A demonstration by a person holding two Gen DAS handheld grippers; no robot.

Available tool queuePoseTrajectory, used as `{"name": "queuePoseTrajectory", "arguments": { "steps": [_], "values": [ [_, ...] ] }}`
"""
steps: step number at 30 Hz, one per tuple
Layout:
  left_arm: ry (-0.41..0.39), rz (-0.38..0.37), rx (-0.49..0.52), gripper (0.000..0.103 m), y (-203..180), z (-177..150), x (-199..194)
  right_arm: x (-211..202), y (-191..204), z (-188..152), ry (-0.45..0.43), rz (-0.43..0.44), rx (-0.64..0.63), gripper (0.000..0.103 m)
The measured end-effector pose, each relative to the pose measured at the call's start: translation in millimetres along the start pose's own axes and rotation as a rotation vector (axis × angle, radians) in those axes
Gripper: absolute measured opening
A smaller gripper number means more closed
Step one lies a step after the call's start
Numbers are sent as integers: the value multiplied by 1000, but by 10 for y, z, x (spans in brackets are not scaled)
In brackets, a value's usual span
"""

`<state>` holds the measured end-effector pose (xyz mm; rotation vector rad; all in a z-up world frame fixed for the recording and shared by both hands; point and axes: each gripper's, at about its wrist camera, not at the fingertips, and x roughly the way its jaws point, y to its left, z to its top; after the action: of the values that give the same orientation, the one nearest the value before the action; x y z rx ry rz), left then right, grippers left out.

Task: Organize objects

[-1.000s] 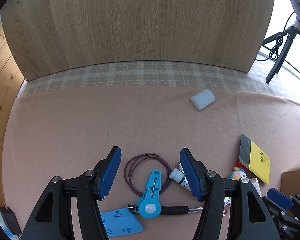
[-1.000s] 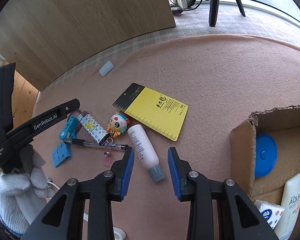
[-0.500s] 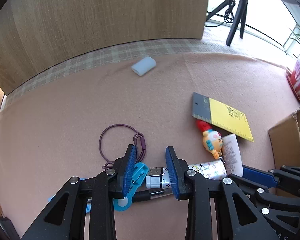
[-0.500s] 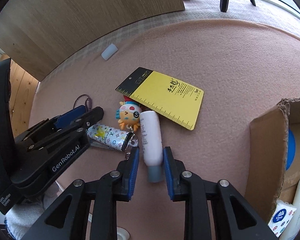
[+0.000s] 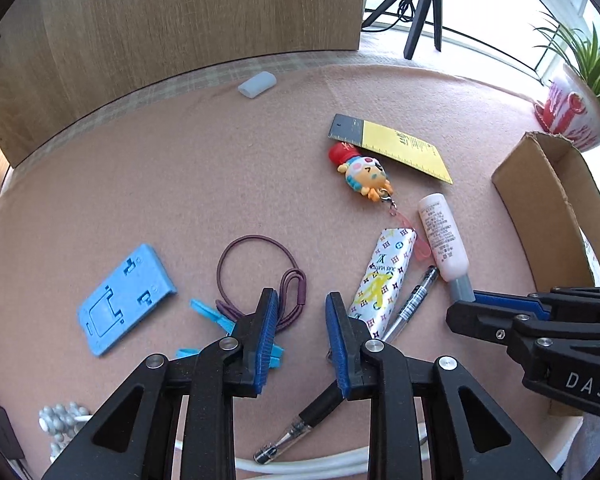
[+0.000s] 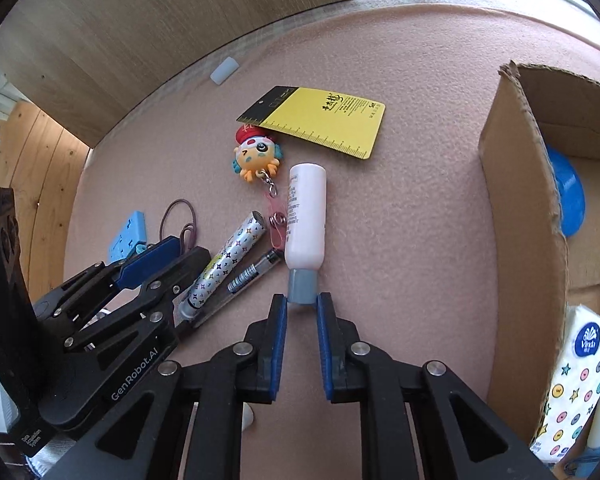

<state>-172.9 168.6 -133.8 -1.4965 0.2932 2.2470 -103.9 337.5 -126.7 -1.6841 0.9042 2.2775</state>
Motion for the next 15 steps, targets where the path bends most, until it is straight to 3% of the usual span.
{"name": "queuePoseTrajectory", "arguments": {
  "steps": [7,10,12,15],
  "values": [
    [7,-17,-16,29,122,-150,-93,-52,-16,-212,18,-24,-14,14],
    [-19,-21,-68,42,277,-117,-156,-88,-8,-244,13,-46,-22,14],
    [-47,-22,-96,46,392,-122,-259,-147,-12,-258,-6,-64,-22,15],
    [-60,-22,-120,46,522,-136,-342,-291,-30,-278,-41,-41,-12,27]
  ]
}}
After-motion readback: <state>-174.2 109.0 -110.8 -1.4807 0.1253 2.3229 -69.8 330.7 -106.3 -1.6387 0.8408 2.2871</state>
